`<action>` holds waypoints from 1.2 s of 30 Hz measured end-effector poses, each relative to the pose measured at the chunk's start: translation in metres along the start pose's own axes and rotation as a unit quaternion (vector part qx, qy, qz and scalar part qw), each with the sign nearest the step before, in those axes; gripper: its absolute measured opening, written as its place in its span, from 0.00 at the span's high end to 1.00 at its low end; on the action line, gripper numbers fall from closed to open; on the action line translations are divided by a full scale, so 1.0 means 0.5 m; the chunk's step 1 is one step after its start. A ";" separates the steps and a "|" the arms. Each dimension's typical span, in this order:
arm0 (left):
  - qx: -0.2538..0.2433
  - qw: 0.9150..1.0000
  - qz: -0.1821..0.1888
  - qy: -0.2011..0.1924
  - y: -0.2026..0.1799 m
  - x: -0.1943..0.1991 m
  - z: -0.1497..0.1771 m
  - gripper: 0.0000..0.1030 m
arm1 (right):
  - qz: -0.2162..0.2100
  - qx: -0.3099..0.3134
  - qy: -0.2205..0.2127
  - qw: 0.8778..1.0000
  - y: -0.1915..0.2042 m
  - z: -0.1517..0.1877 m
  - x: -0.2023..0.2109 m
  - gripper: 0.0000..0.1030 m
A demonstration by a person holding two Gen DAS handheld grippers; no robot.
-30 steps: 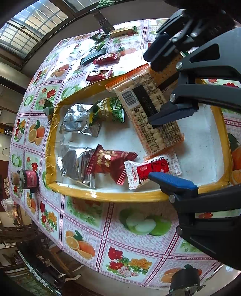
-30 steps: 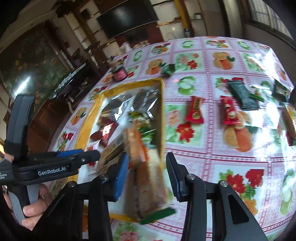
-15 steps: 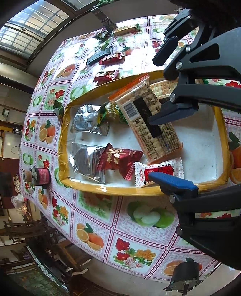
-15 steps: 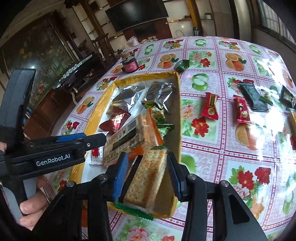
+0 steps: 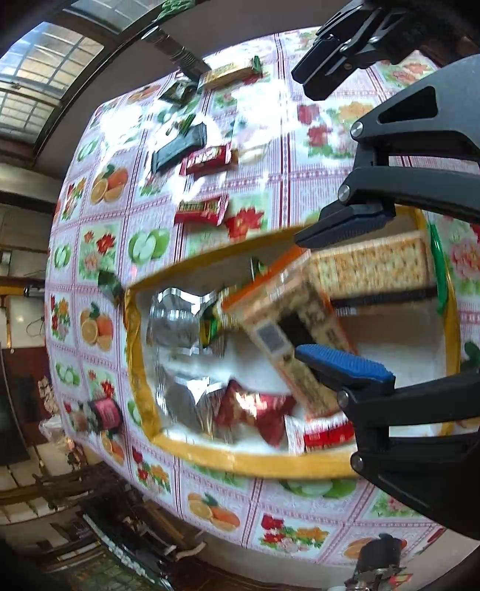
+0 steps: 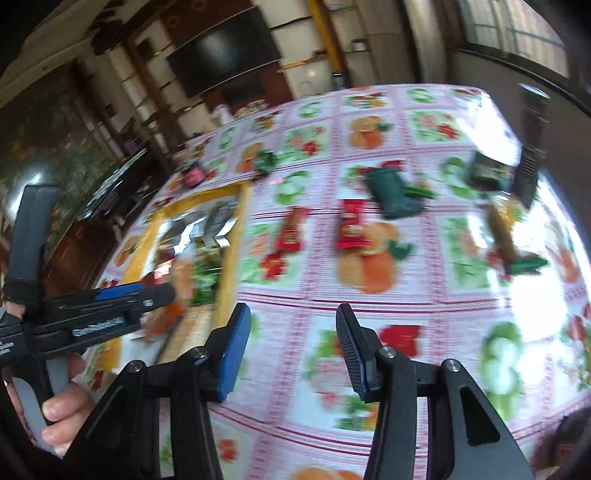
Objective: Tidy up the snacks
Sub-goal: 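Grasp a red wrapped candy with the right gripper while the left grasps a red snack stick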
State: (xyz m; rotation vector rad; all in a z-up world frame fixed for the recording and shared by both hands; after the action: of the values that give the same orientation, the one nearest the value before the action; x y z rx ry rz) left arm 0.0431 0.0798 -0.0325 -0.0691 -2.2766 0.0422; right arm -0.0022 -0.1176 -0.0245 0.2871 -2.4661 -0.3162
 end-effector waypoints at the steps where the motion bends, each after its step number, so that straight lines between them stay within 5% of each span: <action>1: -0.001 1.000 0.000 0.005 -0.012 -0.006 -0.003 0.43 | 0.021 -0.006 -0.002 1.000 -0.030 -0.001 0.005 0.49; 8: -0.010 0.999 0.017 0.032 -0.093 -0.041 -0.058 0.34 | 0.078 -0.064 -0.013 0.995 -0.138 -0.046 -0.013 0.40; 13: 0.017 0.999 0.021 0.038 -0.096 -0.056 -0.136 0.32 | 0.047 -0.008 0.027 0.998 -0.080 -0.082 -0.133 0.40; 21: 0.034 0.999 0.006 0.037 -0.064 -0.088 -0.204 0.31 | 0.056 0.045 0.091 0.993 -0.031 -0.087 -0.291 0.41; 28: 0.020 0.999 0.001 0.048 -0.080 -0.118 -0.213 0.31 | 0.079 0.124 0.103 0.984 -0.018 -0.077 -0.296 0.79; 36: 0.012 0.996 -0.026 0.082 -0.161 -0.183 -0.162 0.30 | 0.096 0.117 0.098 0.984 -0.086 -0.057 -0.221 0.79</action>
State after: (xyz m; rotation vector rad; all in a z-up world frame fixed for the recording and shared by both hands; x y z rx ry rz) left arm 0.1613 -0.0059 -0.0448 -0.0005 -2.1118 0.0345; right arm 0.1067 -0.1318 -0.0770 0.1654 -2.3124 0.0818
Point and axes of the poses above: each gripper's, at about its wrist camera, not at the fingertips, and x roughly against the way its jaws point, y to its left, z to its underside, the point moved 4 cm from there along -x, roughly the way its jaws point, and after that the axes turned 15 degrees about -y, right-handed, at the moved point
